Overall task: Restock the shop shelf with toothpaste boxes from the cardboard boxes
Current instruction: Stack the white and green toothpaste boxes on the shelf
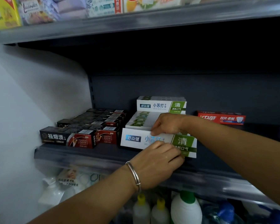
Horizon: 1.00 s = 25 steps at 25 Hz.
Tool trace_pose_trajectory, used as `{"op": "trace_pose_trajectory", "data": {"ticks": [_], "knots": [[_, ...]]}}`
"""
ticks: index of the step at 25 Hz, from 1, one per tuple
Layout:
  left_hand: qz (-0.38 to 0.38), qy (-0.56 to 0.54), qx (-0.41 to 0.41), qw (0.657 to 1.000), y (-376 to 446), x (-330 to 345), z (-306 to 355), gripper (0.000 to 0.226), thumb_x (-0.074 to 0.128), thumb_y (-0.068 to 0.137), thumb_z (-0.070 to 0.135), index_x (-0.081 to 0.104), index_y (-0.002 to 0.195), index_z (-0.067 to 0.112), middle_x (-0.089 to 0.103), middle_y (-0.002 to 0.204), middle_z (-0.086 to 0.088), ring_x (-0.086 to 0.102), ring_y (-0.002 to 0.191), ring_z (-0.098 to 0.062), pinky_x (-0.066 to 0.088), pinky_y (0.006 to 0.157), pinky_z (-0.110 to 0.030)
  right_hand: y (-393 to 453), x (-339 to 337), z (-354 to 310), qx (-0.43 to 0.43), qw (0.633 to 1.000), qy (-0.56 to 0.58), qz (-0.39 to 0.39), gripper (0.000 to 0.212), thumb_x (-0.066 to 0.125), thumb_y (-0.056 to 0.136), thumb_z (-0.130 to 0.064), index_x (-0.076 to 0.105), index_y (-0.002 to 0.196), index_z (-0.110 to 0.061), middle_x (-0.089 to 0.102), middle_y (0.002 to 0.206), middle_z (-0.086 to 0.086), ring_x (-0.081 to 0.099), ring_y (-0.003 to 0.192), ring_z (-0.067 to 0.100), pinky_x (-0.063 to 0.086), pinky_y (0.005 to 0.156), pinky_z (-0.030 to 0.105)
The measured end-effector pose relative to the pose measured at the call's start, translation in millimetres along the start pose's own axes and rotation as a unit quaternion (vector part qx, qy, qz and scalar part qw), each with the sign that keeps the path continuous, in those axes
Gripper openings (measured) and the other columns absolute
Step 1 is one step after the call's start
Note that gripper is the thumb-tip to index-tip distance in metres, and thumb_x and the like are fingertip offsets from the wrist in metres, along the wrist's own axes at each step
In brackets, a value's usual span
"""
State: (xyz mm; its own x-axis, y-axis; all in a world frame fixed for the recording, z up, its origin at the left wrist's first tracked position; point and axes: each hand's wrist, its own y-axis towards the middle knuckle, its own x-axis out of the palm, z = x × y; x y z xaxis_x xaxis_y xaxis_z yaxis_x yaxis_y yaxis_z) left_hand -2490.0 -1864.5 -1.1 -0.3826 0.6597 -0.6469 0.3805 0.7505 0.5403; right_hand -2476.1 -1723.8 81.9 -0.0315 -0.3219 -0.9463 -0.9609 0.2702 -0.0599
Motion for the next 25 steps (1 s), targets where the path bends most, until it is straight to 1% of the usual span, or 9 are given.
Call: {"op": "trace_pose_trajectory", "data": {"ticks": [2,5,8,12,14,18,21,23,25], "knots": [[-0.004,0.000,-0.004,1.000,-3.9,-1.4,0.0,0.025,0.050,0.083,0.021,0.065,0.103,0.020,0.065,0.098,0.004,0.061,0.088,-0.015,0.044,0.079,-0.028,0.2,6.3,0.1,-0.029,0.999,0.000,0.032,0.032,0.064,0.087,-0.030,0.068,0.115,-0.015,0.065,0.115,-0.003,0.057,0.108,0.015,0.043,0.099,0.030],[-0.010,-0.002,-0.014,1.000,-9.4,-3.6,0.8,0.025,0.049,0.083,0.024,0.064,0.103,0.020,0.065,0.099,0.004,0.060,0.089,-0.015,0.039,0.081,-0.027,0.8,21.9,0.0,-0.075,0.993,-0.035,0.082,0.024,0.061,0.090,-0.024,0.070,0.102,-0.005,0.068,0.091,0.000,0.059,0.091,0.016,0.045,0.085,0.028],[-0.014,-0.007,-0.015,1.000,-17.2,-4.2,4.0,0.025,0.049,0.083,0.022,0.065,0.101,0.019,0.065,0.099,0.003,0.060,0.089,-0.016,0.038,0.082,-0.028,4.9,38.8,8.2,-0.109,0.978,-0.087,0.156,0.022,0.058,0.090,-0.026,0.070,0.090,-0.007,0.069,0.091,0.010,0.057,0.088,0.023,0.048,0.085,0.039],[-0.017,-0.021,-0.032,0.999,-28.4,-6.5,10.7,0.021,0.054,0.082,0.021,0.066,0.099,0.019,0.065,0.100,0.003,0.060,0.089,-0.016,0.038,0.080,-0.027,2.4,53.9,11.0,-0.151,0.948,-0.172,0.223,0.018,0.053,0.087,-0.022,0.063,0.077,-0.012,0.066,0.089,0.006,0.053,0.091,0.029,0.046,0.086,0.041],[-0.025,-0.034,-0.044,0.998,-35.2,-9.5,16.2,0.020,0.056,0.080,0.021,0.066,0.098,0.019,0.065,0.099,0.003,0.060,0.088,-0.017,0.039,0.080,-0.027,-2.2,56.7,8.4,-0.132,0.947,-0.170,0.237,0.016,0.049,0.089,-0.019,0.061,0.081,-0.012,0.066,0.095,0.009,0.051,0.097,0.031,0.045,0.089,0.040],[-0.036,-0.043,-0.069,0.996,-50.5,-11.9,26.0,0.022,0.053,0.081,0.021,0.066,0.098,0.019,0.065,0.099,0.003,0.061,0.088,-0.017,0.040,0.078,-0.028,2.8,59.3,9.1,-0.078,0.947,-0.181,0.253,0.021,0.047,0.092,-0.020,0.064,0.100,-0.010,0.065,0.105,0.016,0.052,0.104,0.031,0.046,0.087,0.035],[-0.055,-0.060,-0.089,0.993,-61.5,-11.9,37.9,0.022,0.052,0.081,0.022,0.066,0.098,0.018,0.065,0.097,0.002,0.061,0.086,-0.018,0.041,0.075,-0.028,-2.7,66.1,4.3,-0.048,0.936,-0.231,0.260,0.025,0.046,0.094,-0.017,0.059,0.114,-0.011,0.061,0.114,0.014,0.051,0.109,0.032,0.043,0.088,0.036],[-0.073,-0.071,-0.086,0.991,-72.2,-14.0,50.7,0.022,0.051,0.081,0.020,0.066,0.096,0.016,0.065,0.094,0.000,0.060,0.082,-0.020,0.038,0.074,-0.029,-22.3,74.9,-8.4,-0.070,0.929,-0.228,0.284,0.030,0.046,0.094,-0.016,0.054,0.121,-0.006,0.058,0.120,0.015,0.048,0.114,0.034,0.040,0.093,0.040],[-0.101,-0.079,-0.080,0.989,-92.0,-13.4,68.5,0.020,0.052,0.080,0.019,0.066,0.094,0.014,0.065,0.092,-0.003,0.059,0.080,-0.023,0.036,0.072,-0.030,-51.6,96.7,-23.5,-0.153,0.904,-0.171,0.361,0.029,0.050,0.089,-0.008,0.060,0.114,0.002,0.062,0.115,0.019,0.052,0.106,0.040,0.045,0.091,0.043]]}}
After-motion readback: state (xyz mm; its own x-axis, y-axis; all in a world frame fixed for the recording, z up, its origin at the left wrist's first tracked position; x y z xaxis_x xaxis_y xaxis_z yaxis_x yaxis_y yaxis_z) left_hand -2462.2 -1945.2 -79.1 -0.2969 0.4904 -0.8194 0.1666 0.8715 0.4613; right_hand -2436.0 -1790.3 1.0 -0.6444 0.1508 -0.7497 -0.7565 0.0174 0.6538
